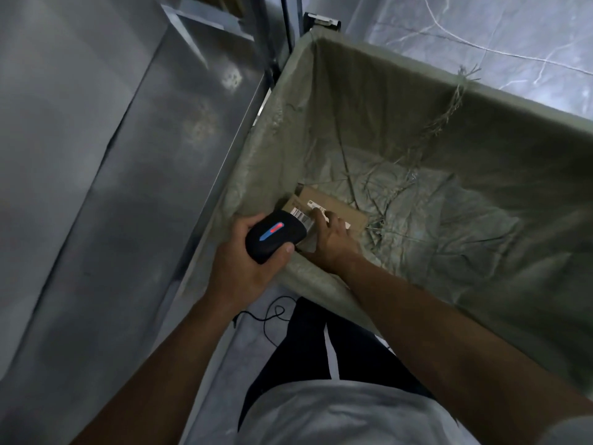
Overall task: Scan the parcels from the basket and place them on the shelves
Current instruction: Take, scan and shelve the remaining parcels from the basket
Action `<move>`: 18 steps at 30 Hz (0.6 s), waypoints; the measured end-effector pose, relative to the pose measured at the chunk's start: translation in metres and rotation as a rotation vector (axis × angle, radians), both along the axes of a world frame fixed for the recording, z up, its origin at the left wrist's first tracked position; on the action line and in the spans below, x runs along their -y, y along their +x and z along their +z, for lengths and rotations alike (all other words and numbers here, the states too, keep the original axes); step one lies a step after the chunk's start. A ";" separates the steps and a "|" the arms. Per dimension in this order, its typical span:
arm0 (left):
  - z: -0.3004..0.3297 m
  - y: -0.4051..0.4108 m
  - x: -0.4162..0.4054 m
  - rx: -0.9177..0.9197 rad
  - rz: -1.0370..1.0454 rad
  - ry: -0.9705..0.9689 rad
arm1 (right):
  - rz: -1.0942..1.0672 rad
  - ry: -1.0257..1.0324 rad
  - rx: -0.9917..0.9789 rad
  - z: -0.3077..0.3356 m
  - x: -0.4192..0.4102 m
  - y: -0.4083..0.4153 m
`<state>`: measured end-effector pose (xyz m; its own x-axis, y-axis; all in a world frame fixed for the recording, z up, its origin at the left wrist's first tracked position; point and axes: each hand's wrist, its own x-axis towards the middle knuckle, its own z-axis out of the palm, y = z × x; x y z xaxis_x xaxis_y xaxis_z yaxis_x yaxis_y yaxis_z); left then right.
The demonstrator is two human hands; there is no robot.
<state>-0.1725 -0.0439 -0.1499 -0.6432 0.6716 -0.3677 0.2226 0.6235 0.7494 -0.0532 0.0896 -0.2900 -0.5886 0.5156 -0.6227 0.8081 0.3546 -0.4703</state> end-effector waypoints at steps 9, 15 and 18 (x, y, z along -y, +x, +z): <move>-0.004 -0.006 -0.007 0.030 0.038 0.015 | 0.020 0.049 0.061 -0.009 0.004 0.002; -0.001 -0.009 -0.006 0.043 0.059 0.039 | -0.002 0.084 0.040 0.004 -0.007 0.010; 0.004 -0.012 -0.005 0.048 0.068 0.069 | 0.009 0.146 0.043 0.021 -0.018 0.013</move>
